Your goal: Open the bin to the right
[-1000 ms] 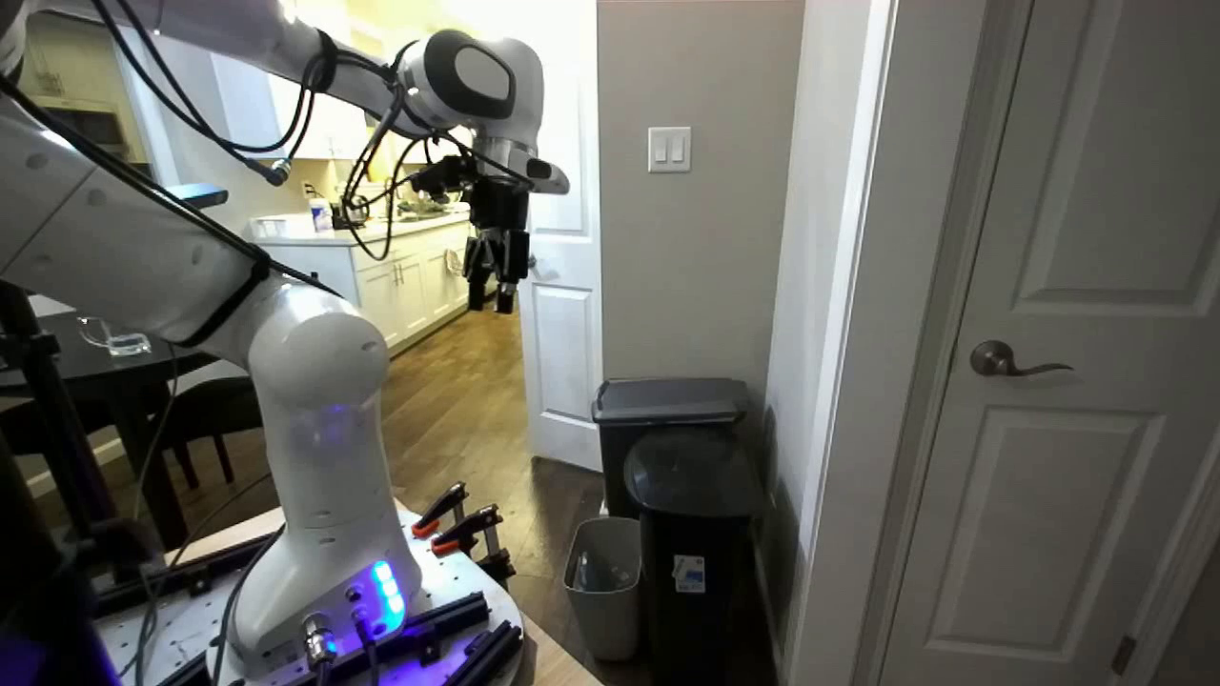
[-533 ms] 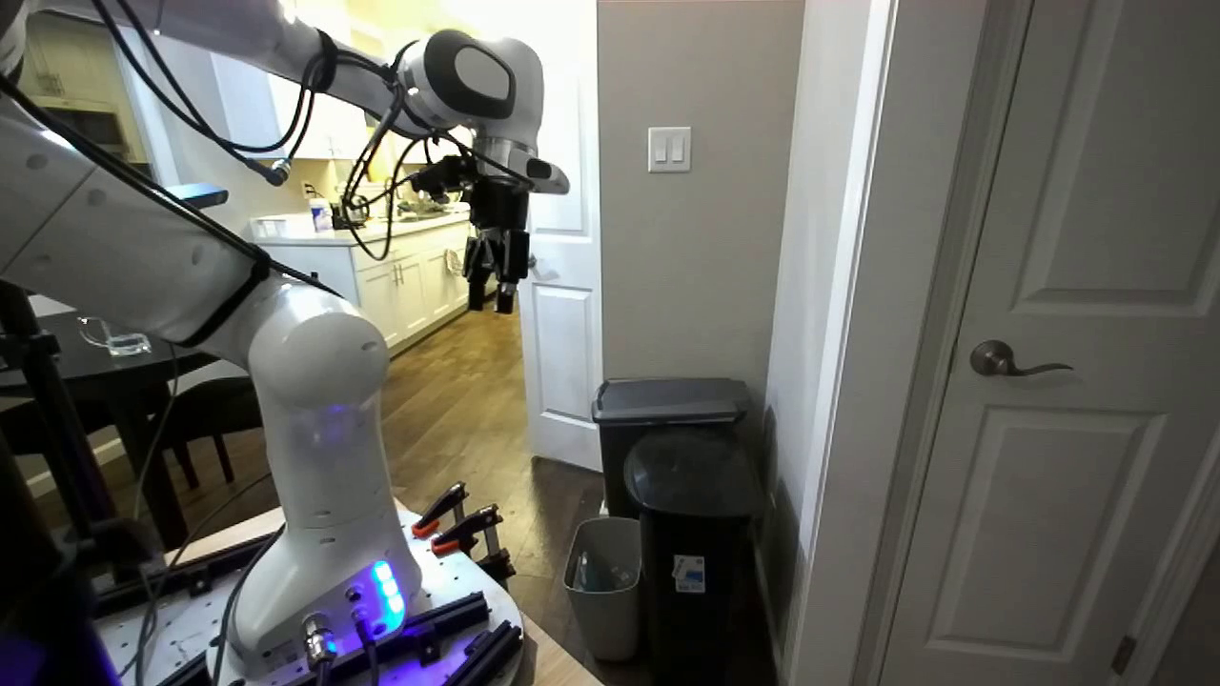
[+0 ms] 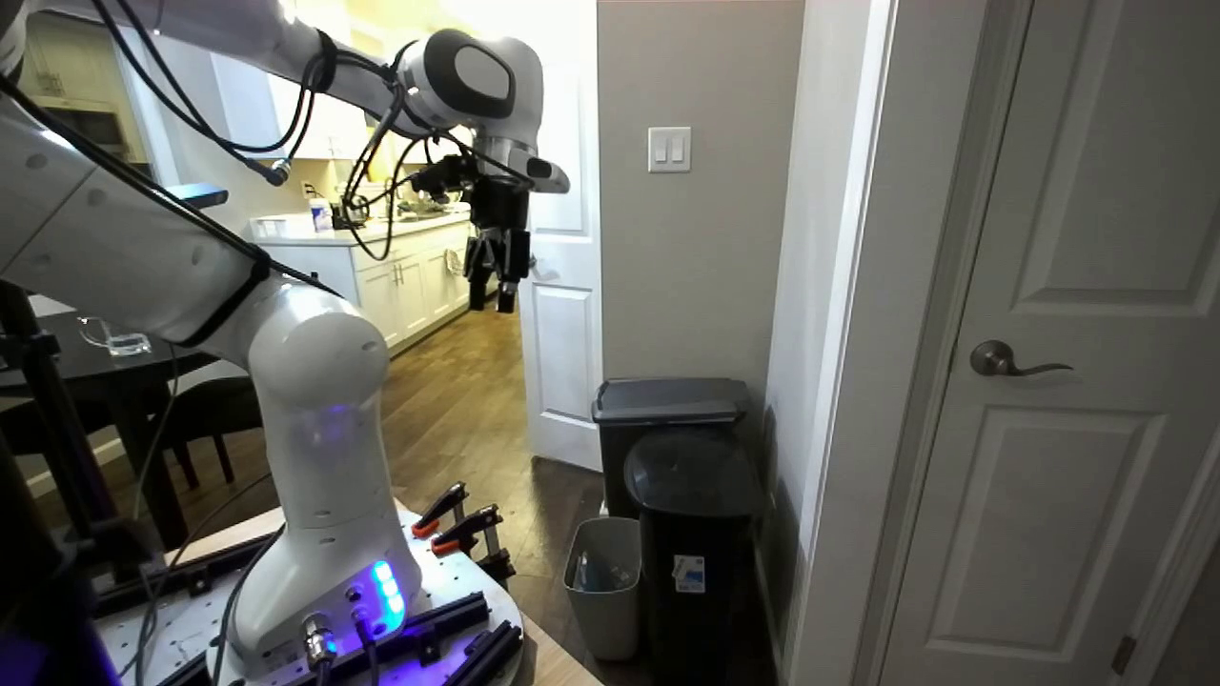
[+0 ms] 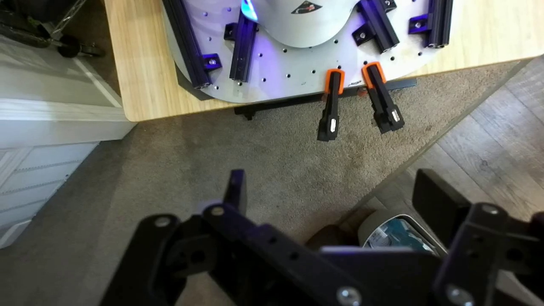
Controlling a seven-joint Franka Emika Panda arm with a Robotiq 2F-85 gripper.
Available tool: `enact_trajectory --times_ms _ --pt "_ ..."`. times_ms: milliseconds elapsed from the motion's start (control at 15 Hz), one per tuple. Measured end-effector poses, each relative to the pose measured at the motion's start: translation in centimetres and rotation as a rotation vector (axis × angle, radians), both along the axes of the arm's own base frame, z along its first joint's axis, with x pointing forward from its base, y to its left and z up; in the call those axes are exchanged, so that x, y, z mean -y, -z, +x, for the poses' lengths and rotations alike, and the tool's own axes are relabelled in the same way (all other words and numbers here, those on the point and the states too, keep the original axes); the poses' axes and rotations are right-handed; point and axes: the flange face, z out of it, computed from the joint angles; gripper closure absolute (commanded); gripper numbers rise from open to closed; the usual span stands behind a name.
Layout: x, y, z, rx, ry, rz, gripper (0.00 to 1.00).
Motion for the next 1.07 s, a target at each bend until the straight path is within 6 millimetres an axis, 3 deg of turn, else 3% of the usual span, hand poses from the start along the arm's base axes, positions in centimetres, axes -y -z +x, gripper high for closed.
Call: enact_trajectory --times_ms 200,400,733,1067 --pt "-0.1 0.4 0.7 0.020 -0.009 -0.006 0.00" --pt "-0.1 1.7 2.6 0.073 -0.019 -0.004 0.00" --pt "0.7 5.4 7.0 0.241 -0.008 -0.104 0.00" --pt "0.4 10.0 11.3 0.333 -0.026 -0.237 0.00"
